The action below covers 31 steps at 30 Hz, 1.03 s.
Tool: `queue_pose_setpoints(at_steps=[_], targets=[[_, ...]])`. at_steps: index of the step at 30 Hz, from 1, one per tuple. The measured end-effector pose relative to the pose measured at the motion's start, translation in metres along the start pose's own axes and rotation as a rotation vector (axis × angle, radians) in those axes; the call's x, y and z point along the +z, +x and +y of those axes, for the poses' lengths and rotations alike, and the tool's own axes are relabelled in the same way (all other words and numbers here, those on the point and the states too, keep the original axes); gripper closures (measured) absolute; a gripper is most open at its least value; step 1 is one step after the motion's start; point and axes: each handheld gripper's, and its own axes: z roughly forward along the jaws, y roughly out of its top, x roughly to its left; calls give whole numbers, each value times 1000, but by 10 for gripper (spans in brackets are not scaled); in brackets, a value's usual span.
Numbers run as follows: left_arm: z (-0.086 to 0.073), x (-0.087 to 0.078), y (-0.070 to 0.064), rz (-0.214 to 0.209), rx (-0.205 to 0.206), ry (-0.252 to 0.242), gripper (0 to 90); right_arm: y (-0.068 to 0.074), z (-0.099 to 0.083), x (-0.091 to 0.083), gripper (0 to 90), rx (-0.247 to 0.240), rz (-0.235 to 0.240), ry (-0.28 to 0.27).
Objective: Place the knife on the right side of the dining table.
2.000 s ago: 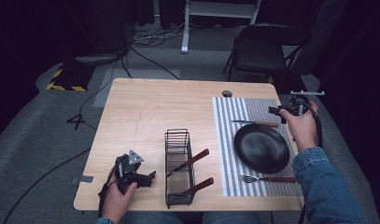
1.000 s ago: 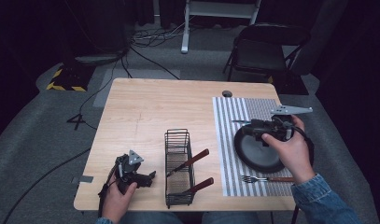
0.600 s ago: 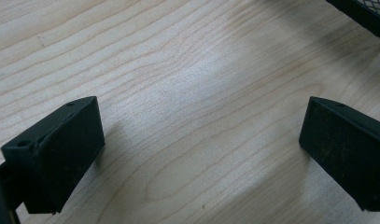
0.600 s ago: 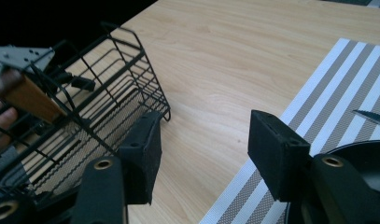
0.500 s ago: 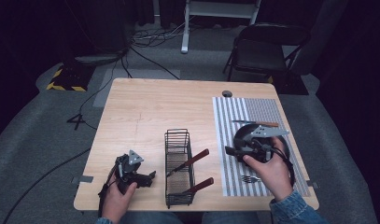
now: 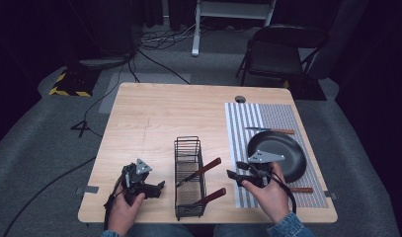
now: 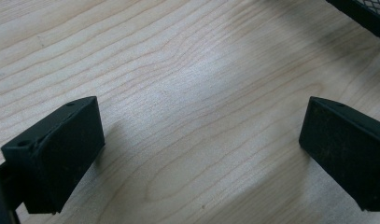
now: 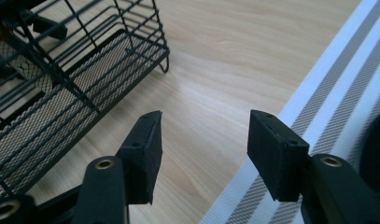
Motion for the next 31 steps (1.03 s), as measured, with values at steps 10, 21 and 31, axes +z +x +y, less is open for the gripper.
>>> queue_pose_setpoints(at_steps=[10, 21, 31], targets=[[0, 0, 0, 0, 1, 0, 2, 8, -17, 24, 452, -35, -24, 38], [0, 0, 0, 0, 1, 0, 2, 22, -33, 50, 413, -100, -62, 48], [0, 0, 0, 1, 1, 0, 2, 24, -33, 56, 129, -123, -91, 74]])
